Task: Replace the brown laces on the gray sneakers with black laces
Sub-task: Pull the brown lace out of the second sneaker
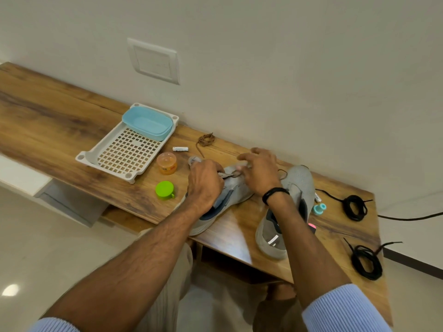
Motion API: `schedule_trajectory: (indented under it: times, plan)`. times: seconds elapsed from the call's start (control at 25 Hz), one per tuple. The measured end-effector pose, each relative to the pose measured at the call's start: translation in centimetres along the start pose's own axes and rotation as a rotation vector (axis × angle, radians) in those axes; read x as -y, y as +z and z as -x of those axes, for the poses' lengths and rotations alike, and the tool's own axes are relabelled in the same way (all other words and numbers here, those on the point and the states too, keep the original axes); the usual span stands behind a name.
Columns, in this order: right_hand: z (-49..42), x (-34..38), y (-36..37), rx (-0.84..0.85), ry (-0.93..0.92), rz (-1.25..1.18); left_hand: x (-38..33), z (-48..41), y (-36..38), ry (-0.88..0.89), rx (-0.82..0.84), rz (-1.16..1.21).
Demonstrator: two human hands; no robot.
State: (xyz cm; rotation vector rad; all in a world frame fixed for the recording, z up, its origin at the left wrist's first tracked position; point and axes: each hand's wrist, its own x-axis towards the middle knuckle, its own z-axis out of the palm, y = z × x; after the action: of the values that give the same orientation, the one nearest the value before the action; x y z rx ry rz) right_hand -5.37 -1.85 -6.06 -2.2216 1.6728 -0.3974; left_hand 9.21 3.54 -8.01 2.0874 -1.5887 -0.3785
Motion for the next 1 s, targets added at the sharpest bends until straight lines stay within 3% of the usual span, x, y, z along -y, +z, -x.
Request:
schedule_trajectory:
  times: [0.08,0.24,0.32,0.4,0.48,0.56,0.68,0.76,0.88,1.0]
  plan:
    - [-0.3,0.1,0.6,0.137,-0.005,0.013,-0.3,0.1,-0.2,0.029,0.012,0.001]
    - [-0.9,0.1,0.2,0.086,0.109,0.099,-0.4,0.1,-0.3,0.059,0.018,0.019]
    - [-1.2,-0.3,-0.5,-0.167,0.223,-0.012,-0.3,0.1,-0.2,0.025,0.028,0.050]
    - [-1.3,-0.7,-1.8,-0.543,0.423,-0.284,-0.3,0.0,-0.2,0.004,0.028,0.074]
    - [-0.9,-0.7,-2.4,-0.738,0.514,-0.417,-0.6,0.2,-0.4,0.005,0.020,0.082]
    - [-0.6,-0.3,-2.1,-0.622,0.409,-0.327,-0.8,0.4,-0.5,0.013,0.004,0.078]
    - [-0.4,0.2,-0.4,-0.148,0.124,-0.113,-1.0,0.5,-0.5,0.030,0.009,0.065]
    - [-0.5,0.4,0.5,0.081,0.041,-0.031,-0.8,0.4,-0.5,0.044,0.017,0.038]
    - [-0.7,0.3,0.4,0.156,0.106,0.068,-0.7,0.3,-0.2,0.044,0.032,0.060]
    - [-0.3,0.6,0.6,0.067,0.159,0.287,-0.9,0.4,-0.1,0.070,0.038,0.102]
